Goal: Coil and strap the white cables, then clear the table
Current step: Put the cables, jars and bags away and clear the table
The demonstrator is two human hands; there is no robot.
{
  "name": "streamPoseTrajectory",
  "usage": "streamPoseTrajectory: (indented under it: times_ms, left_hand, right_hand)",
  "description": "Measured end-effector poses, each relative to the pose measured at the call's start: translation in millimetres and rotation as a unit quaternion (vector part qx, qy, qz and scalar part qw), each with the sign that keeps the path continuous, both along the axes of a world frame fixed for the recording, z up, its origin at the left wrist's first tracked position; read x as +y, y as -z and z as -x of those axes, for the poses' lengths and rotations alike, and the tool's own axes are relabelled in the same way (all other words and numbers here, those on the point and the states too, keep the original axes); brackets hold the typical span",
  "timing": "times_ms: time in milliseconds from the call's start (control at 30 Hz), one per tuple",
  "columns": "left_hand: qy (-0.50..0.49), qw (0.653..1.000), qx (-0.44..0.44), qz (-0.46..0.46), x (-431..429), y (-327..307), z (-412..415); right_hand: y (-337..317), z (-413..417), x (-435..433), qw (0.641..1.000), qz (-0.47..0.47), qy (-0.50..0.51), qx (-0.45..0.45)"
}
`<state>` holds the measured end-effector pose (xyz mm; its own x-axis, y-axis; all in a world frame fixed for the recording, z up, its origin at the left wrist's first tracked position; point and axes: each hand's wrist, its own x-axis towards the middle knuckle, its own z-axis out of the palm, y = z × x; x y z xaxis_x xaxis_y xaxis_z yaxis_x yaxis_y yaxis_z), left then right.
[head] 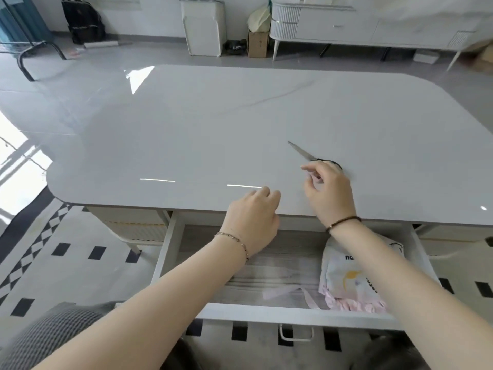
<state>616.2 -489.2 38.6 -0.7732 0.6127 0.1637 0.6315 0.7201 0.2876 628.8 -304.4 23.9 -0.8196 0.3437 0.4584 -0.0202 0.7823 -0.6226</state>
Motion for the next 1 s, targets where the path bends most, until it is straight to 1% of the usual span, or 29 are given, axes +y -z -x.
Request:
streamPoseTrajectory:
  times_ms: [33, 67, 133, 167, 200, 233, 333, 400, 467, 533, 600, 633, 700, 767, 900, 1000]
  left_hand:
    - [0.003, 1.0, 0.015, -0.01, 5.7, 0.0, 5.2]
    - [-0.001, 1.0, 0.025, -0.003, 5.8, 0.7, 11.8]
    - [-0.018, 0.999, 0.026, 0.023, 5.4, 2.7, 24.7]
    - [-0.027, 0.999, 0.018, 0.03, 4.3, 2.3, 29.9]
    - [-0.036, 0.999, 0.004, 0.034, 3.5, 1.6, 34.7]
    - [-0.042, 0.998, -0.009, 0.038, 3.1, 0.0, 39.0]
    - [-0.064, 0.996, -0.035, 0.053, 1.8, -5.4, 47.4]
    - [-0.065, 0.995, -0.03, 0.073, -1.6, -7.7, 49.0]
    - [-0.058, 0.994, -0.026, 0.09, -3.0, -9.3, 49.8]
    - [-0.047, 0.993, -0.026, 0.102, -2.8, -10.4, 47.7]
    - [-0.036, 0.993, -0.026, 0.112, -1.2, -10.4, 42.3]
    - [-0.03, 0.992, -0.025, 0.117, -0.7, -10.3, 39.8]
    - [-0.021, 0.992, -0.028, 0.125, -2.4, -9.3, 35.8]
    - [-0.011, 0.99, -0.032, 0.135, -6.8, -8.0, 31.7]
    - [0.017, 0.988, -0.052, 0.147, -15.9, -7.4, 27.7]
    - [0.036, 0.984, -0.076, 0.159, -23.1, -9.2, 24.2]
  right_hand:
    - [-0.6, 3.2, 20.1, 0.997, -0.049, 0.019, -0.057]
    - [0.2, 6.2, 35.8, 0.986, -0.096, 0.028, -0.135]
    - [3.7, 4.3, 65.4, 0.936, -0.194, 0.022, -0.292]
    - [7.1, 1.9, 76.0, 0.91, -0.236, 0.001, -0.341]
    - [9.9, -0.5, 82.3, 0.894, -0.255, -0.025, -0.368]
    - [10.3, -2.1, 84.9, 0.888, -0.248, -0.042, -0.384]
    - [-0.6, -4.8, 77.2, 0.898, -0.212, -0.066, -0.38]
    - [-13.3, -11.3, 63.7, 0.902, -0.248, -0.059, -0.348]
    - [-23.9, -18.8, 51.9, 0.896, -0.307, -0.03, -0.319]
    - [-28.1, -24.4, 43.3, 0.896, -0.325, -0.005, -0.302]
    - [-30.2, -25.4, 39.8, 0.911, -0.3, -0.001, -0.283]
    - [-30.0, -24.1, 40.4, 0.92, -0.272, -0.009, -0.281]
    - [-27.4, -17.9, 43.3, 0.935, -0.183, -0.054, -0.299]
    - [-22.6, -12.1, 46.3, 0.93, -0.12, -0.091, -0.336]
    - [-17.9, -1.2, 49.6, 0.925, -0.108, -0.088, -0.354]
    - [-25.5, 4.3, 47.5, 0.908, -0.118, -0.086, -0.393]
